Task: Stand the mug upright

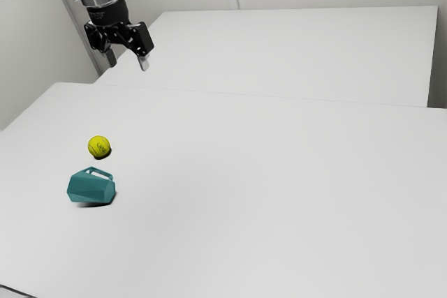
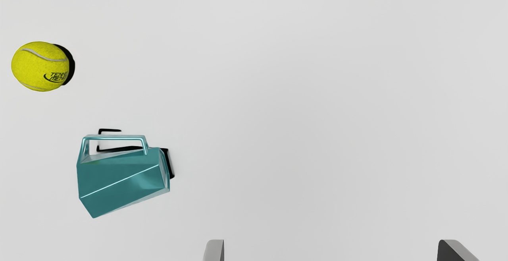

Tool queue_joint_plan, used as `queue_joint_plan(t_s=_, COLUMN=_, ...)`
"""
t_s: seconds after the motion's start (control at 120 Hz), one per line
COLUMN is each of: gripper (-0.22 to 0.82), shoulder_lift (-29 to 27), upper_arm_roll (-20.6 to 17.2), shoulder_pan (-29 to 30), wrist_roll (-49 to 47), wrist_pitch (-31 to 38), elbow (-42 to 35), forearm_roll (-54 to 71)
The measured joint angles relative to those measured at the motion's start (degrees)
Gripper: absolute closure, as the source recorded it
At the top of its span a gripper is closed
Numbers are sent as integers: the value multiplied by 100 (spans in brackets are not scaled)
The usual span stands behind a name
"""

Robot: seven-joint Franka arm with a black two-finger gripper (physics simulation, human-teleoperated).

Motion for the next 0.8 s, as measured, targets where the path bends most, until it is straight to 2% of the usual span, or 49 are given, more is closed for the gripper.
queue_joint_plan(t_s=0.233, gripper=2, shoulder_lift=-124, upper_arm_roll=0, shoulder_pan=33, wrist_roll=-6, wrist_pitch=-2, elbow=-91, forearm_roll=2)
queue_joint_plan(t_s=0.375, gripper=2, shoulder_lift=-418, upper_arm_roll=0, shoulder_pan=87, wrist_roll=-2, wrist_pitch=1, elbow=-351, forearm_roll=0)
queue_joint_plan(t_s=0.567, gripper=2, shoulder_lift=-684, upper_arm_roll=7, shoulder_pan=617, wrist_roll=30, wrist_pitch=4, elbow=-629, forearm_roll=-1)
queue_joint_plan(t_s=0.725, gripper=2, shoulder_lift=-719, upper_arm_roll=165, shoulder_pan=967, wrist_roll=128, wrist_pitch=14, elbow=-755, forearm_roll=-3)
queue_joint_plan(t_s=0.8, gripper=2, shoulder_lift=-726, upper_arm_roll=354, shoulder_pan=1059, wrist_roll=206, wrist_pitch=23, elbow=-837, forearm_roll=-12)
